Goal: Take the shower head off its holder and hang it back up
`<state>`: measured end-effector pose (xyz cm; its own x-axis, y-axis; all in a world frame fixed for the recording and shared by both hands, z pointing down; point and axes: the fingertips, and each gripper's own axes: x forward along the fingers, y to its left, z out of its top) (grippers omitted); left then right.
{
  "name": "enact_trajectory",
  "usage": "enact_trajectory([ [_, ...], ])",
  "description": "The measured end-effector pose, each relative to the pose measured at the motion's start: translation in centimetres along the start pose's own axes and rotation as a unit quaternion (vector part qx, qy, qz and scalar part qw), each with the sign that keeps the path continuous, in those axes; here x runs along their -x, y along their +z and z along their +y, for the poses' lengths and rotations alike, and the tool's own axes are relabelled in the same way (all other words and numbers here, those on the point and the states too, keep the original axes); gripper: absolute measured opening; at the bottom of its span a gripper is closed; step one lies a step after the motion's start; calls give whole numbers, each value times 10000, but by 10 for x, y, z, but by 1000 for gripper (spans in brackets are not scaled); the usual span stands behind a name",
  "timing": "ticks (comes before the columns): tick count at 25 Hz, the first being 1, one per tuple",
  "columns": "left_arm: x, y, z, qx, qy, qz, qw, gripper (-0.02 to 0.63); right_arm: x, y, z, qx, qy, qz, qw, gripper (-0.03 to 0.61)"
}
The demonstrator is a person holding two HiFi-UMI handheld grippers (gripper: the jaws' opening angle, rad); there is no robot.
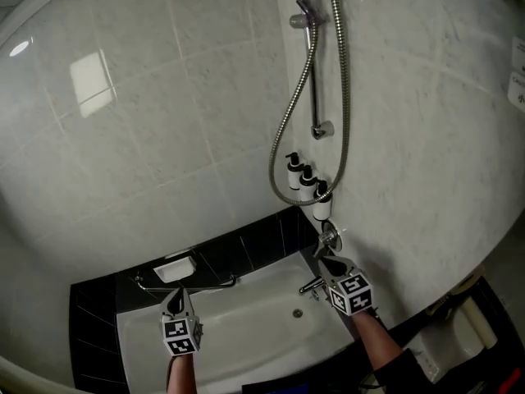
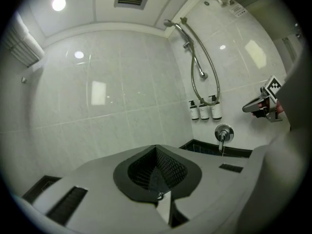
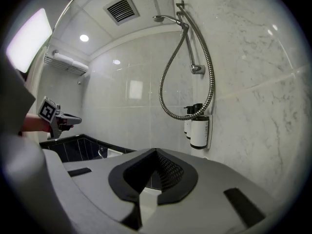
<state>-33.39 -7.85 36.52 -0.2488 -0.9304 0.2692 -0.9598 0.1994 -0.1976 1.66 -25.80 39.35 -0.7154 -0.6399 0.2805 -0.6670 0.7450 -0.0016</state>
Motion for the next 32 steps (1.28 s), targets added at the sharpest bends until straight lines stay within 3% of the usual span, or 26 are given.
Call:
enact_trajectory([
  [7,-37,100,-5,-889,-265,-520,9943,31,-10,41,0,114,166,-27,9998,20],
  [14,-65,232,-31,-1919,-654,-1135,9726,121,-20,67,4,203,238,-28,9995,20],
  [21,-86,357,-63,-2886,-826,-1608,9402,181,-30,124,-2,449,270,-272,9983,20],
  [26,-95,434,-77,-3537,-664,-1799,9155,214,-34,158,-8,548,327,-409,9971,19],
  [32,-96,526,-101,-4450,-311,-2106,8699,242,-40,193,-19,524,343,-608,9962,20],
])
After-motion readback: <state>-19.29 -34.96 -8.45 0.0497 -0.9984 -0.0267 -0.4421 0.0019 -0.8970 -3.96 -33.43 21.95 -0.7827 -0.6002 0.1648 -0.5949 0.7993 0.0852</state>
